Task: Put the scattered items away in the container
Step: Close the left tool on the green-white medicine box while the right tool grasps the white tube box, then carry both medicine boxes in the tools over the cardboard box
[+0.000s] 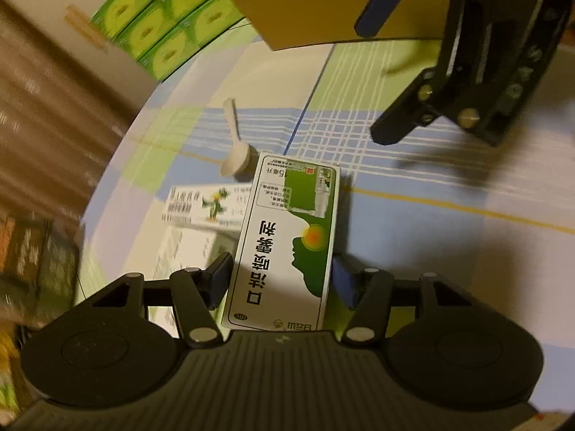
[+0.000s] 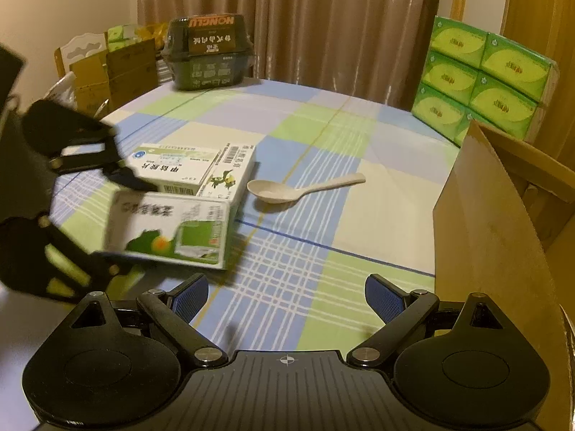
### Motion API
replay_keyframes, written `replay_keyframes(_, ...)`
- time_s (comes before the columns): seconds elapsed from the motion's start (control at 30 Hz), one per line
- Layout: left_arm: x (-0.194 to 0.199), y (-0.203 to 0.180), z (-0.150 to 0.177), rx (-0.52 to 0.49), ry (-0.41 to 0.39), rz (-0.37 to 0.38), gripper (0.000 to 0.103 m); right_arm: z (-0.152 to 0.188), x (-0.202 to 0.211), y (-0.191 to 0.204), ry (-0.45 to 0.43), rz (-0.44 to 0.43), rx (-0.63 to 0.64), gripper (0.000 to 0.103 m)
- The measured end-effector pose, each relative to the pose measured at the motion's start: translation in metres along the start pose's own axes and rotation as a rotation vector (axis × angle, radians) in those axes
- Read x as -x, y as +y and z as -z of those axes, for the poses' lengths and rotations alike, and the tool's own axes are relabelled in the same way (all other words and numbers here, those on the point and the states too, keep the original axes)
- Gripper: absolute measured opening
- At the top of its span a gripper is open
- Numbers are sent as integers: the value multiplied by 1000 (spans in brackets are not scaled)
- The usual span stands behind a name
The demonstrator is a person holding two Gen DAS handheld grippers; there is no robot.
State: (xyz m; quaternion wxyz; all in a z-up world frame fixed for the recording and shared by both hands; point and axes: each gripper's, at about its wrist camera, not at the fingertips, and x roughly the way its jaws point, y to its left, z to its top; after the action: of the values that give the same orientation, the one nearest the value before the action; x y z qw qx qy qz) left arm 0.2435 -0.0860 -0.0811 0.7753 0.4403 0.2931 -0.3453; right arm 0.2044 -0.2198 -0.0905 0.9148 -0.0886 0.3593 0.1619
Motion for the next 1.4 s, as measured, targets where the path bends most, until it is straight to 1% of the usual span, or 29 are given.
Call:
replay_keyframes(0.07,10,3,10,111,17,-1,54,-3,-4,3,-1,-8,-14,92)
replay_keyframes(0.1,14,6,16,186,32,-2,54,-4,-5,5,-6,-10,-21,92)
replay_keyframes(0.23,25,25,46,552,103,2,51,-11,-16,21,-14,-41,-38,92)
replay_keyframes(0.27,27,28,53,614,112,-3,51,-13,-19,26,-17,-47,-34,91)
replay_keyframes(0.3,29,30,58,652,116,-12,51,-15,-23,31,-20,-53,-29,91)
replay_keyframes(0.37,32,33,65,701,122,-31,51,-19,-32,38,-23,-64,-19,91)
replay_keyframes(0.5,33,36,75,753,126,-32,55,-29,-55,51,-32,-64,-7,90)
replay_keyframes(0.6,34,36,83,787,119,-39,59,-36,-70,54,-35,-54,-3,80)
replay_keyframes(0.67,33,38,88,817,112,-38,60,-39,-81,56,-30,-44,0,79)
replay_keyframes(0.7,33,38,89,827,111,-40,60,-40,-86,56,-25,-39,1,76)
replay_keyframes(0.73,33,37,90,835,109,-41,60,-42,-91,56,-20,-35,-2,69)
replay_keyframes(0.77,33,36,91,843,108,-42,60,-44,-96,56,-14,-33,-8,65)
replay_keyframes(0.8,33,35,92,850,107,-43,60,-45,-98,55,-8,-33,-13,55)
replay_keyframes(0.83,32,35,93,852,109,-43,60,-46,-101,55,1,-32,-15,41)
replay_keyframes(0.87,32,34,93,850,109,-43,60,-46,-102,55,7,-29,-16,36)
replay_keyframes(1.0,32,33,90,832,110,-49,58,-39,-90,54,30,-28,-28,36)
replay_keyframes(1.1,35,29,87,817,118,-48,51,-24,-68,54,48,-25,-48,36)
replay_keyframes(1.17,39,24,85,814,121,-45,51,-12,-52,56,57,-26,-54,36)
replay_keyframes(1.27,48,10,82,811,131,-35,51,9,-23,57,75,-18,-58,36)
replay_keyframes(1.4,65,-18,77,825,140,-18,51,40,14,59,97,4,-43,36)
